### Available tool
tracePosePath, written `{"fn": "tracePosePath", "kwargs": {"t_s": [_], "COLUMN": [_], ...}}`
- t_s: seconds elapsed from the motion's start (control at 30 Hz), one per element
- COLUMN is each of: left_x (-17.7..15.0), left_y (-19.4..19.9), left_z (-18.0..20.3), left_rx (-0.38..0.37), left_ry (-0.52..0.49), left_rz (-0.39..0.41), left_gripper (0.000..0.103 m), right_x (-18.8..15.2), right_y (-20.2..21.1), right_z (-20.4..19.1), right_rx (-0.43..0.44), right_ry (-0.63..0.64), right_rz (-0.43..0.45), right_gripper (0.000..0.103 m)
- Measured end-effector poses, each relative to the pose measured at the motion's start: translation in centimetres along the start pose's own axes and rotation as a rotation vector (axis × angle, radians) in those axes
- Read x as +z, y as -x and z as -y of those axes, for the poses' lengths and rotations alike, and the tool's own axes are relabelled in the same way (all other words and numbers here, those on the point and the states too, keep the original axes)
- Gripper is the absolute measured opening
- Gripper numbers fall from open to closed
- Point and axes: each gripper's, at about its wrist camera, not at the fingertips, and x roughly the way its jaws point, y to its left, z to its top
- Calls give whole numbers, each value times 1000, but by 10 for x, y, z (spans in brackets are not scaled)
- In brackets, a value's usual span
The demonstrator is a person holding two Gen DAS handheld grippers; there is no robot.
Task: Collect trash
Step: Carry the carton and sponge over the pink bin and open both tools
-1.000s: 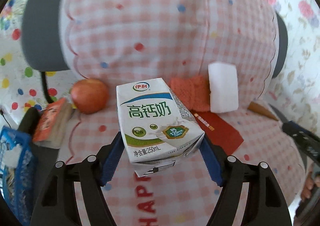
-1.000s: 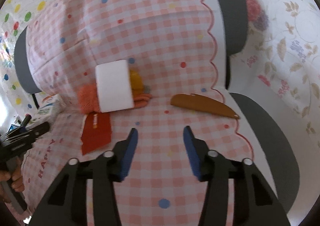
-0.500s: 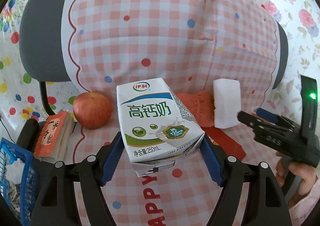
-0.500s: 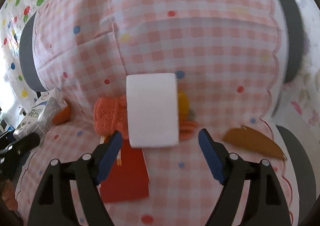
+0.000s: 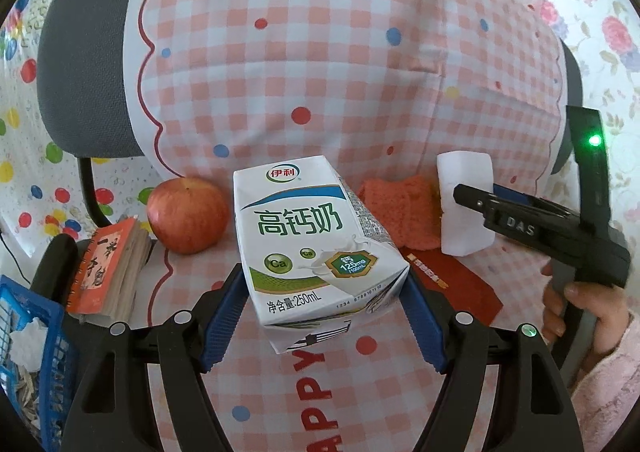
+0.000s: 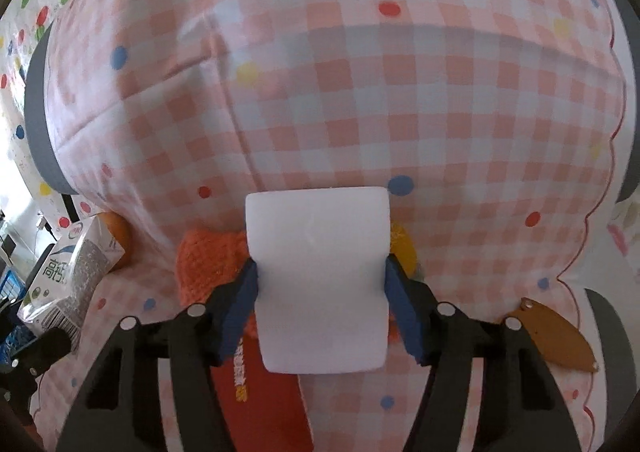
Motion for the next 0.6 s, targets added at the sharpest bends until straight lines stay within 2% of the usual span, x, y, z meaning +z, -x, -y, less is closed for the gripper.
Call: {"fn": "tracePosePath", "kwargs": {"t_s": [0.23, 0.4, 0.6], "left_x": [-18, -51, -102], "left_y": [49, 82, 103], "left_z": [22, 51, 97], "left_rx": [-55, -137, -231], "left_ry": [-41, -79, -163], "left_rz": [53, 45, 15], "left_gripper": [75, 75, 75], "right_x": [-34, -84, -152], "right_y": [91, 159, 207], "right_z": [-12, -2, 13], "right_rx": [14, -9, -78], "right_ry": [-3, -58, -148], "right_rz": [31, 41, 40], "right_gripper": [56, 56, 57]}}
